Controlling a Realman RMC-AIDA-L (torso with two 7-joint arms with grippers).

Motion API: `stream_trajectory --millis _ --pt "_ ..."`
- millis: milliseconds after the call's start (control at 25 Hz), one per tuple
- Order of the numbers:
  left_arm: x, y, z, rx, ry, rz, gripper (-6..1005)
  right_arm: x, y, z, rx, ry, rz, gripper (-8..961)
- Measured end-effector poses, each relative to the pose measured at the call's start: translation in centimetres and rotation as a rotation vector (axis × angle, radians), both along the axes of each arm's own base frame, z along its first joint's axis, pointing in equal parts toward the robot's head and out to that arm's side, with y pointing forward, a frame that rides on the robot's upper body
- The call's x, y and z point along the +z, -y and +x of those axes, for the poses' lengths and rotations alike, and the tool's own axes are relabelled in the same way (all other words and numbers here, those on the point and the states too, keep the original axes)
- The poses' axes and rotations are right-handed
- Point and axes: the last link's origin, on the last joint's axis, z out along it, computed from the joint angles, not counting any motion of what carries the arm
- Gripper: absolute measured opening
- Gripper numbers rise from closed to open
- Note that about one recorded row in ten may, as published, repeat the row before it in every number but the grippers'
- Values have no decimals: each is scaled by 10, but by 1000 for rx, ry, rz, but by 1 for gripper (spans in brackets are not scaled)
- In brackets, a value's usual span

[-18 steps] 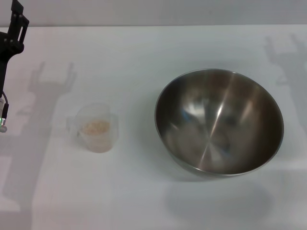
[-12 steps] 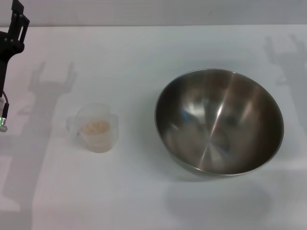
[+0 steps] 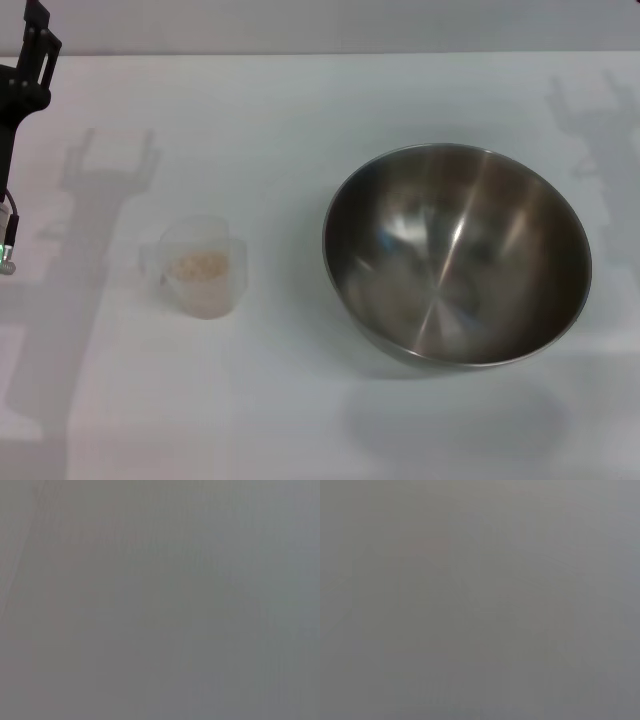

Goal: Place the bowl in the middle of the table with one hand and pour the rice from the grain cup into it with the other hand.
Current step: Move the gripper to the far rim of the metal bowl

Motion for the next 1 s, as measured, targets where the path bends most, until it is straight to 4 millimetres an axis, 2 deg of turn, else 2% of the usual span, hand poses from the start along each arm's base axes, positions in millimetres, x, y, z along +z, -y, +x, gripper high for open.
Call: stream_trajectory --millis 40,200,240,280,440,600,800,920,1000 --pt "0 0 0 -2 0 1 777 -1 0 -2 -18 108 43 734" --pt "1 0 1 -5 1 4 776 -5 -9 -8 -61 218 70 734" --pt "0 0 1 -4 1 4 776 -8 -20 -15 -98 212 49 734" --pt "0 0 1 -4 1 4 776 -8 -20 -15 -98 212 49 734" --pt "1 1 -1 1 -3 4 775 -16 -42 -28 -179 145 -81 734" --pt "1 2 -3 5 -3 5 775 -22 -52 -51 -233 92 -246 733" --pt "3 3 -4 8 -4 12 774 -15 -47 -87 -324 82 -523 733" --pt "4 3 -5 14 -1 18 773 3 -34 -107 -391 110 -687 733" --pt "5 3 -6 17 -1 20 773 18 -23 -113 -459 139 -793 733"
